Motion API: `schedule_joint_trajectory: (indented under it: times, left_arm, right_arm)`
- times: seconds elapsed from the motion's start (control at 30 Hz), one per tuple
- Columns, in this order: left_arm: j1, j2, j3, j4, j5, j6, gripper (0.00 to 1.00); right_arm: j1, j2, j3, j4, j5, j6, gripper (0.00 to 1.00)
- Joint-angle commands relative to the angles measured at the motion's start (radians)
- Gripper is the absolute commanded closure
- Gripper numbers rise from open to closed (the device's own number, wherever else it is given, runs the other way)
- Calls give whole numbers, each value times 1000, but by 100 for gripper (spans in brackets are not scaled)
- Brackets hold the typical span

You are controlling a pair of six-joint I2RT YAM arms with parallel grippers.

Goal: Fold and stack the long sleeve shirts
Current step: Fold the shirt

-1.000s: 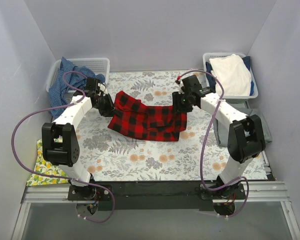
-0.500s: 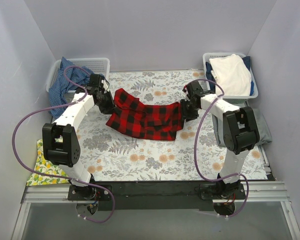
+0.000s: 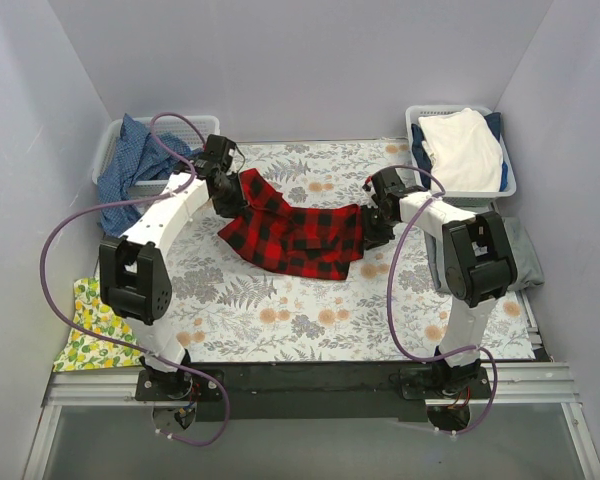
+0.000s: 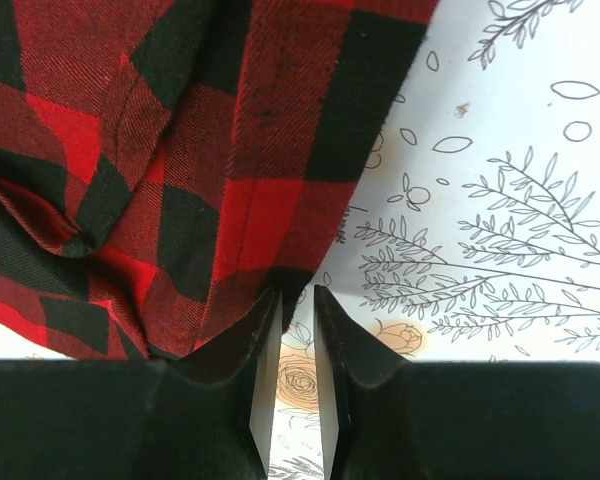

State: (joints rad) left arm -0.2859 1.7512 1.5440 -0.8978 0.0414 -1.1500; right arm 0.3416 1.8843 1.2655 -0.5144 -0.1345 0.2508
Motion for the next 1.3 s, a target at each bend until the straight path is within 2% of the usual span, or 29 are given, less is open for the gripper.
schedule_joint_trajectory:
  times: [0.0, 0.27, 0.4, 0.7, 0.8, 0.9, 0.93, 0.97, 1.0, 1.07, 1.17, 1.2, 1.27]
  left_arm:
    - [-54, 24, 91, -42, -98, -39, 100]
    - [-157, 125, 254, -124, -178, -114, 100]
    - [-260, 180, 356, -156, -176, -137, 100]
    - [-439, 336, 507, -119, -43, -155, 100]
    - [-470, 369, 521, -78, 61, -145, 96]
    - [-492, 399, 489, -11, 153, -132, 90]
    - [-495, 412, 476, 14, 232, -132, 87]
    - [-496, 419, 464, 39, 264, -129, 73]
    - [-495, 429, 475, 48, 265, -132, 64]
    - [-495, 432, 493, 59, 236, -120, 59]
    - [-495, 398, 533, 69, 172, -100, 36]
    - [-492, 387, 542, 74, 164, -94, 32]
    - [-486, 367, 553, 74, 138, -80, 31]
  right_arm:
    - [-1, 2, 11, 33, -36, -8, 73]
    - [5, 42, 26, 30, -59, -13, 74]
    - [5, 44, 31, 30, -66, -7, 74]
    - [7, 36, 17, 47, -94, 11, 75]
    - [7, 35, 17, 47, -102, 19, 75]
    - [5, 36, 15, 50, -103, 28, 76]
    - [5, 35, 11, 54, -103, 31, 76]
    - [5, 35, 6, 57, -105, 36, 76]
    - [5, 33, 3, 57, -103, 41, 76]
    - [4, 23, -9, 66, -100, 47, 76]
    - [-6, -16, -29, 51, -67, 71, 75]
    - [-12, -30, -37, 44, -51, 82, 75]
    - [-32, -83, -67, 28, -22, 85, 72]
